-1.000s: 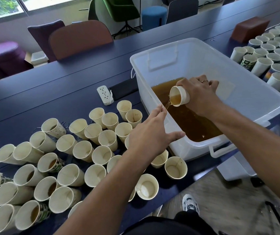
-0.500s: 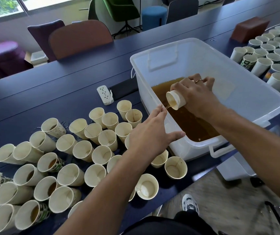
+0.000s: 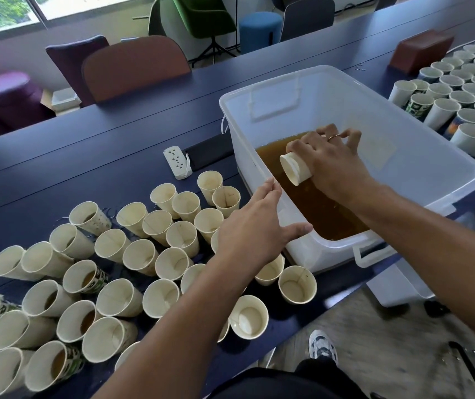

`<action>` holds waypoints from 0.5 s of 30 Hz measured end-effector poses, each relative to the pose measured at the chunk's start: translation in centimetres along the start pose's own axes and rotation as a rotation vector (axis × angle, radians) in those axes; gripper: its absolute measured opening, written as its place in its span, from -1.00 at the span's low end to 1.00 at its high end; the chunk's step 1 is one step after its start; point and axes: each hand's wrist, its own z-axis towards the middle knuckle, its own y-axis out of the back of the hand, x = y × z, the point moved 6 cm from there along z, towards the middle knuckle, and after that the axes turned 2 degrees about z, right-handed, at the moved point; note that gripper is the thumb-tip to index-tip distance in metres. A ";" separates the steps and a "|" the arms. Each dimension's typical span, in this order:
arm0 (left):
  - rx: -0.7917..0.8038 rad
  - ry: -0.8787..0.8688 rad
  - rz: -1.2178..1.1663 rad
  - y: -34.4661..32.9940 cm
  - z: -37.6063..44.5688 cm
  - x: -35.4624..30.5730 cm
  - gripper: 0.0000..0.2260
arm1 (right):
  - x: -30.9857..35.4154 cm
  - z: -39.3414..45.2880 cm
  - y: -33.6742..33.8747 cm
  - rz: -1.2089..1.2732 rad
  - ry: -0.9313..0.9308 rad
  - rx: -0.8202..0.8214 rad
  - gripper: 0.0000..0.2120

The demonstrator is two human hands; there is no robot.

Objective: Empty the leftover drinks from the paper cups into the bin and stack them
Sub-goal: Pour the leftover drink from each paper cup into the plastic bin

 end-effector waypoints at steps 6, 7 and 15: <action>-0.004 -0.001 0.001 -0.1 0.1 0.1 -0.14 | 0.1 0.0 0.2 -0.058 -0.017 0.006 -0.37; -0.004 -0.001 0.004 0.0 0.1 0.1 -0.14 | 0.3 0.0 0.1 -0.069 -0.001 0.019 -0.38; 0.003 -0.006 -0.007 0.1 0.0 -0.1 -0.14 | 0.2 -0.2 -0.1 -0.109 -0.007 0.055 -0.37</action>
